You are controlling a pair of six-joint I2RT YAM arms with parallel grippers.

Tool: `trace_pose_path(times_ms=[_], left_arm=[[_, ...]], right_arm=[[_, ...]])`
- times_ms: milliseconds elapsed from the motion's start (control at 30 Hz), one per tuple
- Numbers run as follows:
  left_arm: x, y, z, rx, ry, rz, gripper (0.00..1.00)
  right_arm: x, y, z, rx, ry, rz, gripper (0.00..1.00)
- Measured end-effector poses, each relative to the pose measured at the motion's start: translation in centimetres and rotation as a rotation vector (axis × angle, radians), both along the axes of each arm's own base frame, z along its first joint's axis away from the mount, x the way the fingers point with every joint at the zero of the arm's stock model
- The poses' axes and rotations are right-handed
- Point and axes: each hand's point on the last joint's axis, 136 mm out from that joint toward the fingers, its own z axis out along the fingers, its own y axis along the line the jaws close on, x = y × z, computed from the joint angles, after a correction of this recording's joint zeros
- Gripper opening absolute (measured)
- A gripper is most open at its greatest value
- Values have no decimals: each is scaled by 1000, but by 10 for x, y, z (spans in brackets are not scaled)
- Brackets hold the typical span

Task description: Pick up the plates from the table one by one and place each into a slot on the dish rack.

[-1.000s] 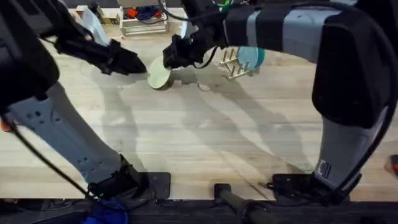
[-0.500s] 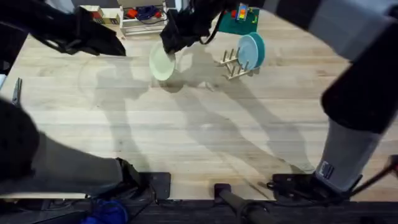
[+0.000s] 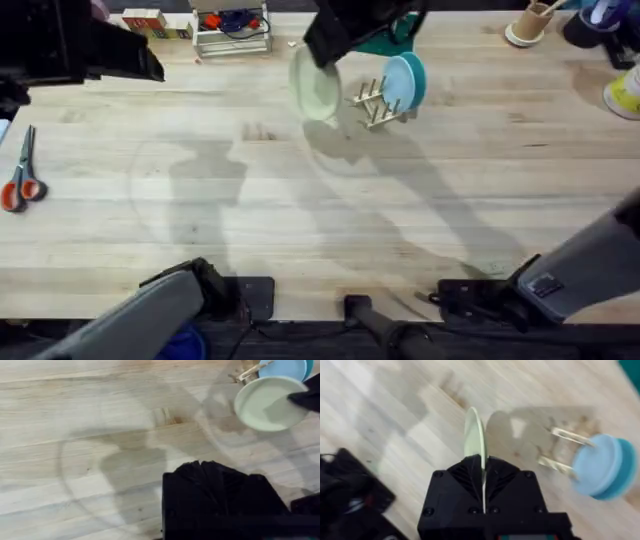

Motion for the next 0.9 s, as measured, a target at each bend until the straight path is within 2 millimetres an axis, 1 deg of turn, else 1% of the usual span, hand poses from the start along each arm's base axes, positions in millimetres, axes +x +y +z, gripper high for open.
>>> trace_pose_path(times_ms=[133,300,333,367,433,467,533,567,633,900], left_arm=[[-12,-9,4,31,0,-9,40],[-20,-17,5,58,6,-32,41],[-21,-18,5,62,7,-35,72],[-21,-19,5,62,7,-36,146],[-22,-19,5,67,10,-34,432],[-22,-18,5,69,11,-32,613],[-22,-17,5,71,13,-27,913],[-22,-17,5,70,15,-24,974],[-22,-17,4,71,16,-23,992],[-25,-18,3,66,30,-23,995]], right_arm=[[-4,-23,15,-79,-75,6,30],[-13,-55,33,-155,-127,-4,30],[-15,-62,36,-165,-133,-11,30],[-15,-68,40,-171,-141,-17,30],[-16,-80,47,-181,-156,-30,31],[-17,-86,50,-188,-162,-34,31],[-17,-96,54,-199,-169,-44,31],[-18,-102,55,-206,-171,-49,30],[-18,-111,57,-217,-168,-55,31],[-12,-140,55,-261,-156,-74,31]])
